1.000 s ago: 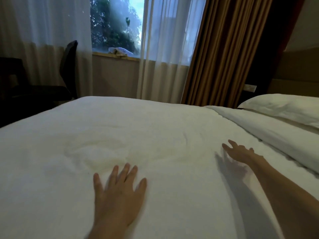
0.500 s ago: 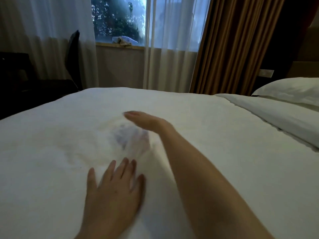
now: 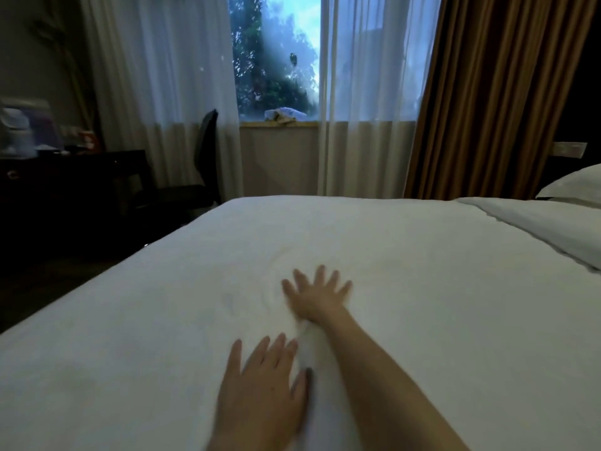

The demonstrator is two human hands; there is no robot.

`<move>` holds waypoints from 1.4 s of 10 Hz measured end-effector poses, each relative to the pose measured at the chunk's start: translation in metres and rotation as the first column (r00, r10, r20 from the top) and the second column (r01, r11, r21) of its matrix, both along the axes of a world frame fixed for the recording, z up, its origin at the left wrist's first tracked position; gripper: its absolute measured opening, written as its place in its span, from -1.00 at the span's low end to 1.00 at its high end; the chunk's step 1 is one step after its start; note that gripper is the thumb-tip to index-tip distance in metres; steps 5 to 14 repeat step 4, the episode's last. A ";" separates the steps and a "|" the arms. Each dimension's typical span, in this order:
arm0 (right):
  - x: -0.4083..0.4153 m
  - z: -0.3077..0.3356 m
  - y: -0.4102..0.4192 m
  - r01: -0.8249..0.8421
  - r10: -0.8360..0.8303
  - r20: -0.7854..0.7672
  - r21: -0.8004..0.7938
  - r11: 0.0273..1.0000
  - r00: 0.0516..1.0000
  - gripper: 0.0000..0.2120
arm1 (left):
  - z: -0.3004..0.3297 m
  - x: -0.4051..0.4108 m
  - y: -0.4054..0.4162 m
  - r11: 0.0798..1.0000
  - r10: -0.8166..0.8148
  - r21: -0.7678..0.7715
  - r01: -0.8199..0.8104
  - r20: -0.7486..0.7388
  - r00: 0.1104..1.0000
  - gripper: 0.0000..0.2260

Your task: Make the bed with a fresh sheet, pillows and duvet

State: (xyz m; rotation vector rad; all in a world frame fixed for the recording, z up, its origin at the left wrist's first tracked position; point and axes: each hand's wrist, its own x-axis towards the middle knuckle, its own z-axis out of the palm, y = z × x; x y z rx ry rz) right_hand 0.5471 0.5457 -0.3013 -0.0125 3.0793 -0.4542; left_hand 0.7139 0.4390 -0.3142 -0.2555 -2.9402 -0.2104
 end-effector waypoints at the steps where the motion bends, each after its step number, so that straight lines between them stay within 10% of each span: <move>1: 0.064 0.016 -0.101 -0.427 0.430 0.070 -0.058 0.903 0.900 -0.44 | 0.007 0.039 -0.061 0.982 0.131 -0.143 -0.122 0.052 0.990 -0.32; 2: 0.114 0.045 -0.127 -0.739 0.764 0.079 -0.204 0.642 0.641 -0.55 | 0.015 0.079 -0.115 0.936 0.315 -0.187 -0.298 0.072 0.946 -0.37; 3: 0.101 0.068 -0.086 -0.615 0.626 -0.006 -0.189 0.765 0.780 -0.55 | 0.018 0.114 -0.146 0.904 0.426 -0.102 -0.415 0.140 0.894 -0.50; 4: 0.081 0.065 0.015 -0.139 0.141 -0.047 0.041 0.989 0.989 -0.48 | 0.020 0.136 -0.161 0.894 0.445 -0.120 -0.431 0.132 0.886 -0.50; 14: 0.081 0.065 0.015 -0.139 0.141 -0.047 0.041 0.989 0.989 -0.48 | 0.020 0.136 -0.161 0.894 0.445 -0.120 -0.431 0.132 0.886 -0.50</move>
